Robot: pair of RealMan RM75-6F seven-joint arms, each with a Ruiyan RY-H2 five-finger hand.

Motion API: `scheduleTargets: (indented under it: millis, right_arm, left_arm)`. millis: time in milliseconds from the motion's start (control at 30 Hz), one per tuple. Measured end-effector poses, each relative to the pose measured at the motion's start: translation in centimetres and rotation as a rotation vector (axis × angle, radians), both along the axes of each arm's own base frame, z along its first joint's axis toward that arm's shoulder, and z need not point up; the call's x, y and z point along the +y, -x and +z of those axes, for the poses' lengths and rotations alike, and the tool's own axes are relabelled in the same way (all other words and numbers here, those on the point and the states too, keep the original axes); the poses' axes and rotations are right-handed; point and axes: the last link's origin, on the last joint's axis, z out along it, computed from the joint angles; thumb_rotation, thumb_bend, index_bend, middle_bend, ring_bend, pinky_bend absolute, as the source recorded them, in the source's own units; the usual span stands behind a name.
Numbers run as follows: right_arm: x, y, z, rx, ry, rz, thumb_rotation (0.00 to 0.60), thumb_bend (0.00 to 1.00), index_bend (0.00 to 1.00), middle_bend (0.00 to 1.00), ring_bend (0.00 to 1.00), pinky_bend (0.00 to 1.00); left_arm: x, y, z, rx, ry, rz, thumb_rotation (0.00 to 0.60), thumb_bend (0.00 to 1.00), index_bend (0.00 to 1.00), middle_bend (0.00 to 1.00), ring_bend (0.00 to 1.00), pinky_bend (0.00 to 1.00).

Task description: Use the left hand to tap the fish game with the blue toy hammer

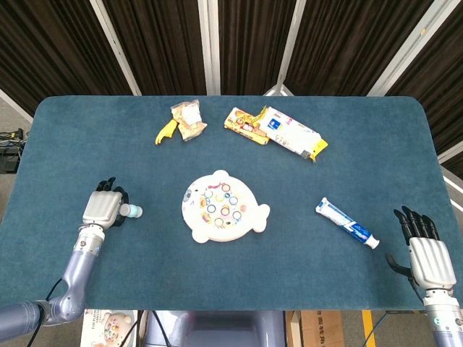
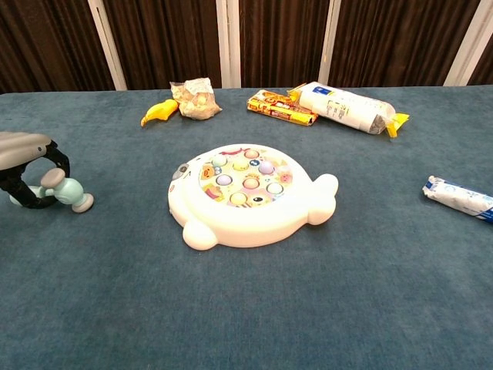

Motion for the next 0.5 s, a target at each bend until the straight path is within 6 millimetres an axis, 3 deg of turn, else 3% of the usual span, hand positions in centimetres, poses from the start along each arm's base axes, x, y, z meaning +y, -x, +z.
scheduleTargets:
  millis: [200, 500]
  right_arm:
    - [0.0, 0.0, 0.0, 0.0, -0.001, 0.0, 0.6, 0.31, 0.0, 0.0, 0.0, 0.0]
    - [0.0, 0.0, 0.0, -0.002, -0.003, -0.003, 0.6, 0.31, 0.0, 0.0, 0.0, 0.0]
  left_arm:
    - [0.0, -0.2, 0.0, -0.016, -0.004, -0.013, 0.6, 0.75, 0.57, 0.42, 0.27, 0.4]
    - [0.2, -1.6, 0.5, -0.061, -0.01, -0.059, 0.6, 0.81, 0.59, 0.5, 0.36, 0.49]
